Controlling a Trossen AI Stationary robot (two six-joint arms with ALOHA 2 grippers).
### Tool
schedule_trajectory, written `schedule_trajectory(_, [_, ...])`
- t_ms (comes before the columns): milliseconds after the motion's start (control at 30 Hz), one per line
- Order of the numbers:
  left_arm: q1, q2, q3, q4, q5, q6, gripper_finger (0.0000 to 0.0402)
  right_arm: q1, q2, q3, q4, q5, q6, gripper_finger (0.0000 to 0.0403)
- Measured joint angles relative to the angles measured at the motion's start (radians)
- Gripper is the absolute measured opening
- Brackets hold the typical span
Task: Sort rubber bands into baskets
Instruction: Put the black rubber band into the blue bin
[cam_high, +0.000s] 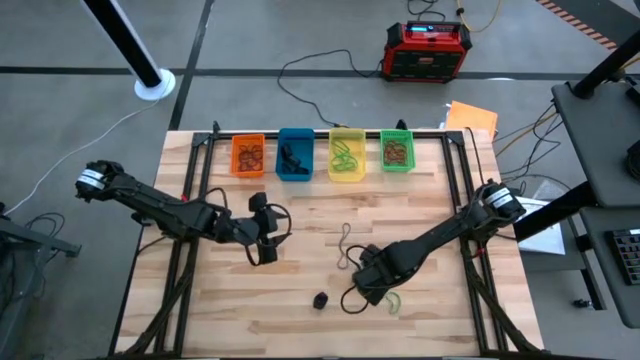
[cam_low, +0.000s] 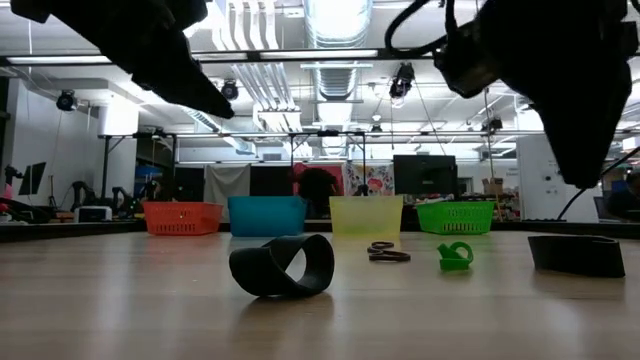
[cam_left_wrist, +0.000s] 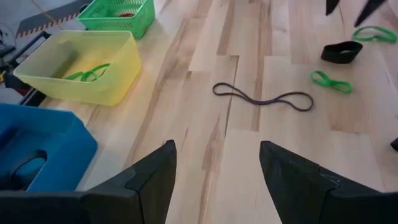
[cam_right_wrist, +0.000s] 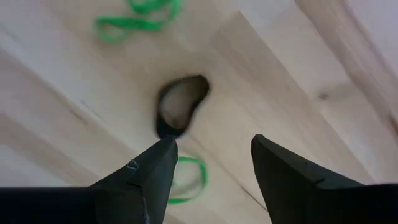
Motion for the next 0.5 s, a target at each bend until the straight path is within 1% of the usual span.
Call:
schedule_trajectory(133, [0.000, -0.001, 0.037, -0.026, -0.001, -0.012, 0.0214, 0.014, 0.003, 0.000, 0.055, 0.007, 0.004, 0.0215])
schedule_trajectory(300, [0.000, -0.001, 0.097, -0.111, -0.002, -0.014, 0.0214, 0.019, 0.003, -0.014, 0.114, 0.055, 0.023, 0.0234])
schedule_trajectory(500, [0.000, -0.001, 0.125, -0.126, -0.005, 0.013, 0.0214, 0.022, 0.004, -0.067, 0.202, 0.070, 0.051, 0.0249])
